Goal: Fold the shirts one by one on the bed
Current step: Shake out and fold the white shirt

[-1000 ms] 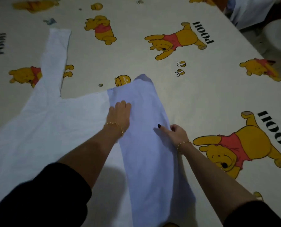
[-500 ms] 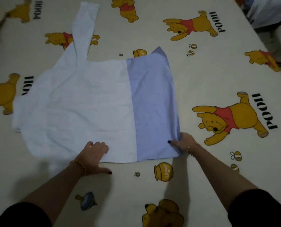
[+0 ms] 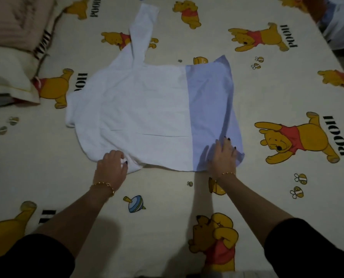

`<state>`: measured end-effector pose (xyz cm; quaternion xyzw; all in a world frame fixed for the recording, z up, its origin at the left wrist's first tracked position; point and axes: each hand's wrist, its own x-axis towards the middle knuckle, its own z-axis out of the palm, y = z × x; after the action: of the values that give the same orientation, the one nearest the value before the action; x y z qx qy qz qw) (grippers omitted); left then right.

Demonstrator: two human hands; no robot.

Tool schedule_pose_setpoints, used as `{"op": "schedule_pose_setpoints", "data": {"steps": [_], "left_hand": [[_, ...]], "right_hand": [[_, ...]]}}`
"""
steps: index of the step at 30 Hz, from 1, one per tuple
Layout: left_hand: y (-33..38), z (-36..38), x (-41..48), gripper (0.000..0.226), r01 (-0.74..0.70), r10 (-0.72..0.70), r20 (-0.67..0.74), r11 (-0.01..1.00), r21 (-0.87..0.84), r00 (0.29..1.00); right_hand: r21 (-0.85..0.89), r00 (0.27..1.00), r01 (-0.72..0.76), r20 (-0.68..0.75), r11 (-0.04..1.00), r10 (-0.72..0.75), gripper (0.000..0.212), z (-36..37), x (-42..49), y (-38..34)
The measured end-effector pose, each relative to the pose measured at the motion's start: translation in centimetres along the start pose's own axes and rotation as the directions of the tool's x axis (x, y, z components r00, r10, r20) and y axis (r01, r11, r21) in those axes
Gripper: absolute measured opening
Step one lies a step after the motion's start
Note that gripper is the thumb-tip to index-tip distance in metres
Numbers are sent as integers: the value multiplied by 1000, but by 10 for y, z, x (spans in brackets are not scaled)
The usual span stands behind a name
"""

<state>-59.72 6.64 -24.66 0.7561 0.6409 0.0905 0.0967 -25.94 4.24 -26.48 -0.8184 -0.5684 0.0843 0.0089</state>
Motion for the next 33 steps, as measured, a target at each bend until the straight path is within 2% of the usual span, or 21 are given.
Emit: {"op": "schedule_pose_setpoints", "data": {"steps": [2,5,7,9,10,12,14,15,16,17,18,20,21,23,27,29,31,33], "left_hand": [[-17,-3,-12,17,244,-244,12,968,-52,970],[-37,-1,-27,36,551,-547,69,830,-87,835],[-47,4,-32,54,671,-650,169,731,-127,741],[-54,12,-31,65,742,-682,297,642,-194,668],[-55,14,-29,67,765,-675,362,595,-248,643],[-55,18,-25,68,801,-671,439,477,-361,597],[-56,21,-20,73,833,-725,429,379,-403,538],[-60,22,-17,76,845,-750,419,355,-400,512],[-64,23,-14,78,847,-748,424,353,-396,510],[-66,24,-12,78,833,-723,432,381,-402,539],[-70,23,-10,72,806,-685,434,437,-399,586],[-78,23,-9,54,726,-597,414,588,-357,687],[-80,23,-10,47,691,-566,403,642,-333,720],[-82,20,-12,37,651,-535,385,694,-308,752],[-87,12,-12,24,579,-524,259,782,-232,811],[-85,8,-12,22,571,-538,191,781,-254,821],[-82,3,-17,19,572,-559,148,743,-347,816],[-80,-3,-24,15,536,-558,93,716,-448,824]], "right_hand": [[-9,996,83,-44,996,-84,53,7,-12,-30],[67,979,198,40,978,-201,51,18,-35,-77],[195,955,287,18,938,-296,31,25,-53,-104],[244,925,327,114,913,-362,14,28,-73,-131],[284,905,307,208,908,-371,14,30,-79,-143],[352,869,130,411,927,-277,28,39,-84,-162],[439,890,-29,420,898,-176,42,44,-82,-174],[479,912,-55,381,876,-151,46,45,-79,-184],[522,930,-72,343,850,-131,49,44,-75,-190],[566,938,-99,327,819,-113,50,42,-69,-194],[597,937,-124,334,792,-105,49,41,-62,-199],[548,915,-108,380,829,-132,29,38,-52,-205],[518,909,-78,387,852,-153,30,37,-48,-207],[522,912,-51,372,851,-173,49,37,-45,-209],[593,943,26,254,805,-217,50,30,-49,-217],[605,951,147,131,782,-280,51,26,-55,-216],[575,940,264,25,774,-339,52,22,-60,-214],[599,934,308,-41,739,-356,52,17,-63,-212]]}}
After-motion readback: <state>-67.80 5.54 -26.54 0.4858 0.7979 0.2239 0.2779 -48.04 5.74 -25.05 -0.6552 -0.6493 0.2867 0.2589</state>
